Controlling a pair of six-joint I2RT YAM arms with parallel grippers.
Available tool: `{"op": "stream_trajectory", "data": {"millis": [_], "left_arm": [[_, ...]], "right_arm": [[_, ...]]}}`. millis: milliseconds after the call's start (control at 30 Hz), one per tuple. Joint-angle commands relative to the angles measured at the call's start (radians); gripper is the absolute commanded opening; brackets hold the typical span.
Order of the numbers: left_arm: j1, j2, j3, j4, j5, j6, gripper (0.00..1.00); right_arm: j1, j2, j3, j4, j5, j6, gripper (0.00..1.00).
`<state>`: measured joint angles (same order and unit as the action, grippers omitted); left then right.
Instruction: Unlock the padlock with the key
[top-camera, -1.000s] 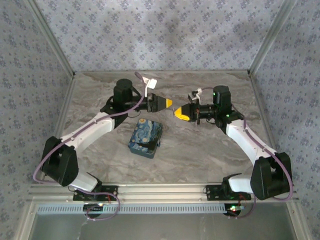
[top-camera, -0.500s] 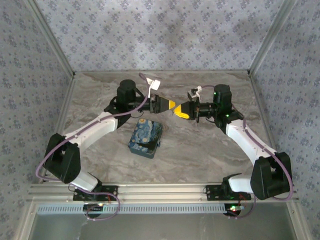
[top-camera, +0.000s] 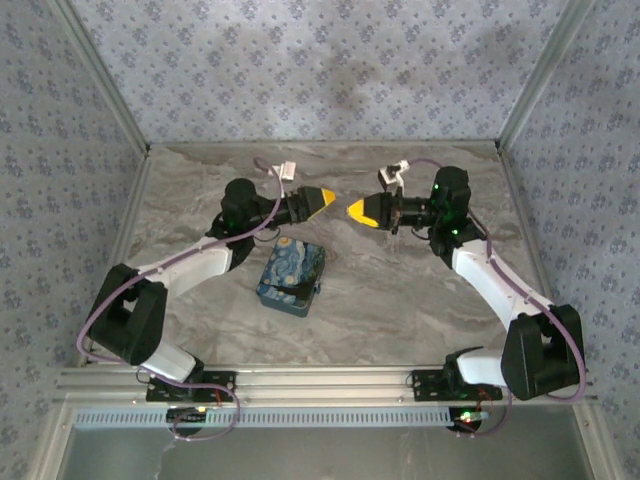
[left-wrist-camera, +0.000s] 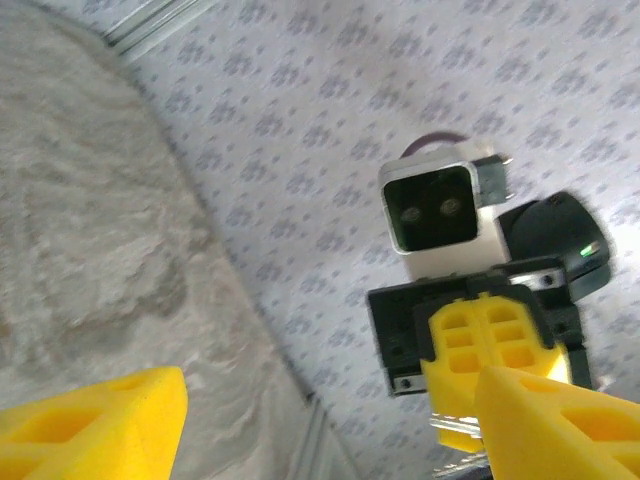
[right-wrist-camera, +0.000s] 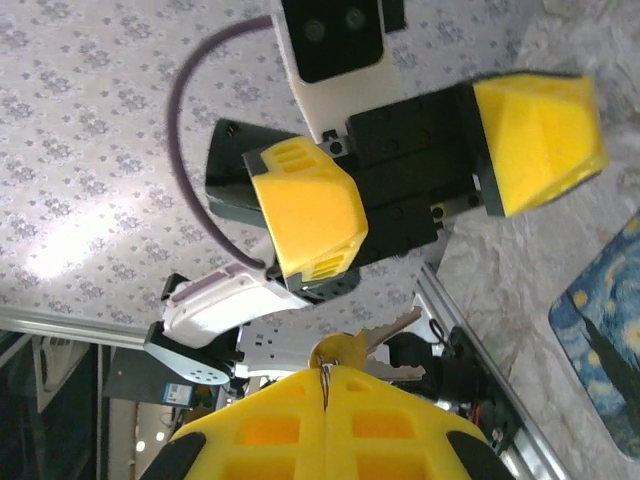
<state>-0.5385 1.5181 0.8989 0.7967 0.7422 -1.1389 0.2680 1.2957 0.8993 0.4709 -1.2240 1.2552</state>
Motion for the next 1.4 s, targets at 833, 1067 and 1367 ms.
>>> {"op": "stream_trajectory", "data": {"millis": [833,1067,1367], "left_arm": [[-0.082,0.080,0.058,0.492,-0.049,-0.304,0.75],[-0.098,0.088,0.069,0.513,-0.030,-0.315,0.65],[-0.104,0.090,0.057,0.543,-0.032,-0.335,0.44]], "right_arm": [[0.057,0.051,-0.040,0.511,0.066,0.250,0.00],[0.061,0.051,-0.050,0.555,0.076,0.265,0.00],[0.016,0.074,-0.097,0.659,0.106,0.318,0.00]]}}
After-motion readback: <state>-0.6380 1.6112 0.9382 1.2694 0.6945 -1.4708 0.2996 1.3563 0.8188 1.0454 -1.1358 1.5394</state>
